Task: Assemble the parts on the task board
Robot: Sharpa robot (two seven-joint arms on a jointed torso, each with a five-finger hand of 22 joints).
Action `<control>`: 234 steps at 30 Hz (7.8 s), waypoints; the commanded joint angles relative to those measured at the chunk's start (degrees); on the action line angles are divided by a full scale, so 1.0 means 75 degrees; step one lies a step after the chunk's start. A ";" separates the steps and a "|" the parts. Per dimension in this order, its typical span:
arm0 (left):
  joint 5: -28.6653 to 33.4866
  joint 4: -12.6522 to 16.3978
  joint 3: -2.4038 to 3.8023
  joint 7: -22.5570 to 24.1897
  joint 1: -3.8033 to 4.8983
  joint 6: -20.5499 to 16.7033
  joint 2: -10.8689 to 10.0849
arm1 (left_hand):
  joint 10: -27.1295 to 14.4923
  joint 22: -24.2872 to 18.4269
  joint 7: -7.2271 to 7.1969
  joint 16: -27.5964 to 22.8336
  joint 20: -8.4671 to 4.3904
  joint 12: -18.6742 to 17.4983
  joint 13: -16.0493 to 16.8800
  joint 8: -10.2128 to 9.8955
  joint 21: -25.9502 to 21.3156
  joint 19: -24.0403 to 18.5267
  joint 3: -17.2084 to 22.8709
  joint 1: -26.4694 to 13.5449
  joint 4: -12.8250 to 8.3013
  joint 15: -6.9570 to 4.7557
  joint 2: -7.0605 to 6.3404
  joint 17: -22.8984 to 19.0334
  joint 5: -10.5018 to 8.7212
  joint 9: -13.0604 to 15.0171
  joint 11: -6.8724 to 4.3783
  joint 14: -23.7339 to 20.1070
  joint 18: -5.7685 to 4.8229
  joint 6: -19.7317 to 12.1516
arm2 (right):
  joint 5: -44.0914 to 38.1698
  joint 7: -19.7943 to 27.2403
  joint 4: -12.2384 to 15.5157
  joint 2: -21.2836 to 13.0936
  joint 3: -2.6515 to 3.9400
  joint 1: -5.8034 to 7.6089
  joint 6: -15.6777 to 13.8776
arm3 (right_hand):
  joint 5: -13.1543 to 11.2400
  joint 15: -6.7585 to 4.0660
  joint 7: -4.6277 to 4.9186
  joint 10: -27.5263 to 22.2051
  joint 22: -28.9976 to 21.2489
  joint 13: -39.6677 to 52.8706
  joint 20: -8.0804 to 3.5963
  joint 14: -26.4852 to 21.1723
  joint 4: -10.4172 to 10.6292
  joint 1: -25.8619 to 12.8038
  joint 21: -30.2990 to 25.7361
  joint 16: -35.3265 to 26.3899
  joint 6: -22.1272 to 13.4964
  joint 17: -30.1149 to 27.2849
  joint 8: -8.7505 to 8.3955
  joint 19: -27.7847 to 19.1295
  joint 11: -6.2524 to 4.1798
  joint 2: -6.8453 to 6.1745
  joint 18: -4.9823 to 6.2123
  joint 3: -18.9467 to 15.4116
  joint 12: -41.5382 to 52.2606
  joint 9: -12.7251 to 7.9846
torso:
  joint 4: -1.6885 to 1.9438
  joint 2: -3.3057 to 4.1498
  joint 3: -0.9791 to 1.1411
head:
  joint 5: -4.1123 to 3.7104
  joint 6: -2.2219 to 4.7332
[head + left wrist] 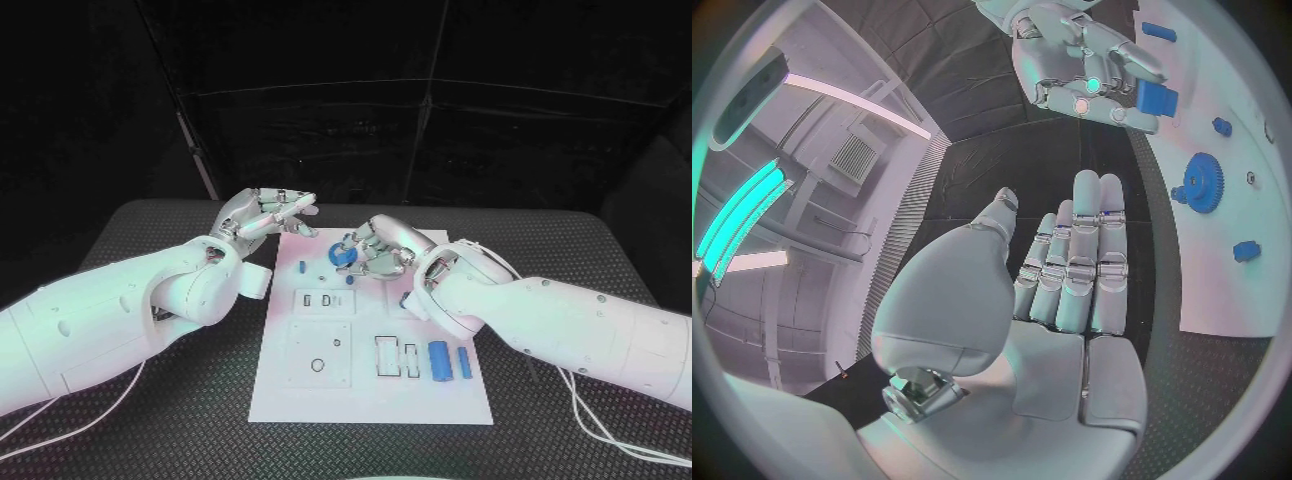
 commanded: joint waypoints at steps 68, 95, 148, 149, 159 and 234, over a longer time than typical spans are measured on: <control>0.0057 -0.0052 0.0009 0.0052 0.0013 0.0102 0.0103 | 0.0015 0.0001 0.0037 0.0011 0.0015 -0.0033 -0.0006 -0.0034 -0.0047 -0.0045 -0.0017 0.0035 -0.0018 0.0002 0.0010 0.0014 0.0003 0.0005 0.0011 -0.0068 0.0072 0.0012 | -0.2198 -0.1389 -0.0316 0.0415 -0.0341 -0.0446 0.0823 | -0.0002 -0.0061 -0.0079 0.0121 -0.0098 0.1046 -0.0005 0.0720 -0.0050 -0.0248 -0.0040 0.0000 0.0121 0.1740 0.0038 -0.0014 -0.0067 -0.0142 -0.0038 0.0067 -0.0093 0.0004 | 0.0002 0.0008 0.0014 | 0.0123 -0.0308; 0.0057 -0.0066 0.0009 0.0047 0.0012 0.0120 0.0119 | 0.0015 0.0001 0.0037 0.0011 0.0015 -0.0033 -0.0006 -0.0034 -0.0047 -0.0045 -0.0017 0.0035 -0.0018 0.0002 0.0010 0.0014 0.0003 0.0005 0.0011 -0.0068 0.0072 0.0012 | -0.2434 -0.1578 -0.0346 0.0488 -0.0341 -0.0447 0.0847 | 0.0100 -0.0026 -0.0014 0.0034 -0.0158 0.0939 0.0015 0.0712 -0.0061 -0.0466 -0.0088 -0.0015 -0.0034 0.1704 -0.0077 -0.0036 -0.0017 -0.0360 -0.0032 0.0083 -0.0205 -0.0021 | 0.0004 0.0005 0.0011 | 0.0113 -0.0335; -0.0672 -0.0214 0.0006 -0.0569 0.0012 0.0226 0.0097 | 0.0619 0.0098 -0.0150 0.0349 -0.0108 0.0280 0.0152 0.0069 0.0153 0.0293 -0.0280 -0.0189 0.0042 -0.0195 -0.0058 0.0326 0.0006 0.0042 -0.0193 0.0388 0.0117 0.0288 | -0.0732 0.1650 0.0456 -0.0198 -0.0328 -0.0459 -0.0863 | 0.0701 0.0259 0.0348 -0.0587 0.0225 0.0210 0.0281 0.0607 0.0618 -0.0648 0.0090 -0.0209 -0.1479 0.1238 -0.0307 0.0223 0.0321 -0.1050 -0.0103 -0.1113 -0.0801 -0.0001 | 0.0000 -0.0019 0.0021 | 0.0160 -0.0313; -0.0852 -0.0231 0.0006 -0.0693 0.0012 0.0274 0.0092 | 0.0937 0.0139 -0.0236 0.0497 -0.0178 0.0464 0.0252 0.0131 0.0236 0.0414 -0.0334 -0.0239 0.0060 -0.0274 -0.0077 0.0433 0.0014 0.0064 -0.0290 0.0542 0.0122 0.0424 | -0.0442 0.1767 0.0608 -0.0340 -0.0312 -0.0454 -0.0830 | 0.0786 0.0252 0.0327 -0.0616 0.0178 0.0182 0.0282 0.0611 0.0611 -0.0592 0.0069 -0.0202 -0.1376 0.1258 -0.0243 0.0196 0.0306 -0.1014 -0.0093 -0.1118 -0.0823 0.0023 | 0.0006 -0.0025 0.0015 | 0.0177 -0.0308; -0.3657 -0.0355 0.0008 -0.3101 0.0017 0.1706 0.0011 | 0.2027 0.3811 -0.0968 0.7433 -0.0930 0.4074 0.3304 0.0850 0.4009 0.2011 -0.0954 -0.0730 0.0399 -0.0953 -0.0009 0.7342 0.0026 0.0743 -0.1110 0.2263 -0.0277 0.1512 | 0.2589 0.1818 0.1247 -0.1709 0.0370 0.0008 -0.0075 | 0.0944 0.0182 0.0221 -0.0711 -0.0086 0.0076 0.0228 0.0571 0.0648 -0.0602 -0.0056 -0.0266 -0.1006 0.1109 -0.0016 0.0041 0.0217 -0.0863 -0.0040 -0.1262 -0.0895 0.0066 | 0.0027 -0.0158 0.0009 | 0.0164 -0.0256; -0.7142 -0.2074 -0.1011 -0.6881 0.1195 0.4837 0.2694 | 0.2305 0.8018 -0.1275 0.8687 -0.1071 0.8501 0.8253 0.2761 0.7222 0.2597 -0.2584 -0.1197 0.1009 -0.1144 0.0798 0.8978 0.0008 0.3866 -0.1280 0.2730 -0.0778 0.0727 | 0.3091 0.0797 0.0045 -0.1863 0.0676 0.0453 -0.0279 | 0.2050 0.0081 0.0128 -0.0664 -0.0235 -0.0006 0.0120 0.0536 0.0737 -0.0709 -0.0143 -0.0382 -0.0907 0.0914 0.0172 0.0024 0.0117 -0.0694 -0.0019 -0.1682 -0.0901 0.0019 | 0.0097 -0.0410 0.0097 | 0.0270 -0.0569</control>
